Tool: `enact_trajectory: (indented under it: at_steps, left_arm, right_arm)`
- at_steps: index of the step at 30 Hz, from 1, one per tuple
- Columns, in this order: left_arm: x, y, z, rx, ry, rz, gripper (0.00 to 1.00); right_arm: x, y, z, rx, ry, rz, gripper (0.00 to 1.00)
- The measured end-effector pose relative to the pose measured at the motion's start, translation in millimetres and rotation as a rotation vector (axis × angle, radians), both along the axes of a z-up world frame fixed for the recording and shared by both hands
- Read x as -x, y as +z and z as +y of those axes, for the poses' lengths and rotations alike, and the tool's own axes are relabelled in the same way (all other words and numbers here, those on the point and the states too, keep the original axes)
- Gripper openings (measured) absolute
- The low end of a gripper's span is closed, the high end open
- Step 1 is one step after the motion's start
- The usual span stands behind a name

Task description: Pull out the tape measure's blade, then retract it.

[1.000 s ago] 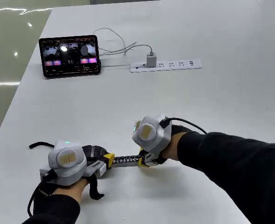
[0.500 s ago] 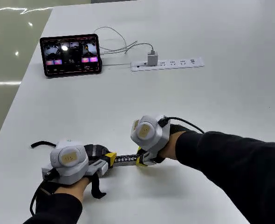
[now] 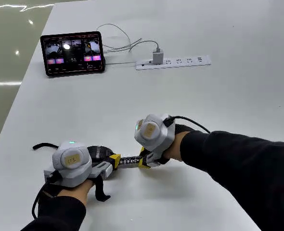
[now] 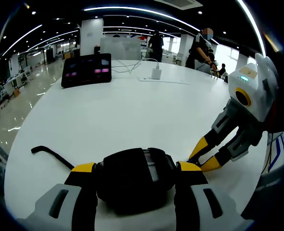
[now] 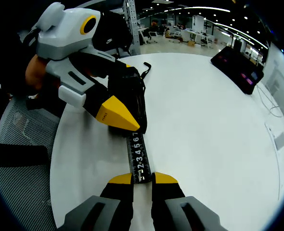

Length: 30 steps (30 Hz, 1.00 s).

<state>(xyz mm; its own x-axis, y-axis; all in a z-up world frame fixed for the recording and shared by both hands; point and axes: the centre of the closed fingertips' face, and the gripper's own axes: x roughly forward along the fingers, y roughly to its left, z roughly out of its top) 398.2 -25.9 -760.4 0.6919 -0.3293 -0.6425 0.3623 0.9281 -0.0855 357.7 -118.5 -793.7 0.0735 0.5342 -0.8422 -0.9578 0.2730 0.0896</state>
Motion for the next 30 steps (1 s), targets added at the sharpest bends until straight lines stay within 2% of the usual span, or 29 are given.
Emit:
enact_trajectory:
  at_steps: [4,19,30]
  left_arm:
    - [0.2,0.2,0.0,0.0,-0.001,0.002,0.6]
    - [0.4,0.5,-0.2,0.002,-0.001,0.002,0.6]
    - [-0.2,-0.1,0.5,0.006,0.001,0.005,0.6]
  right_arm:
    - [0.2,0.3,3.1,-0.011,0.022,-0.02,0.1]
    - [0.3,1.0,5.9,-0.055,0.022,-0.028,0.11]
    - [-1.1,1.6,8.0,-0.053,0.032,-0.024,0.1]
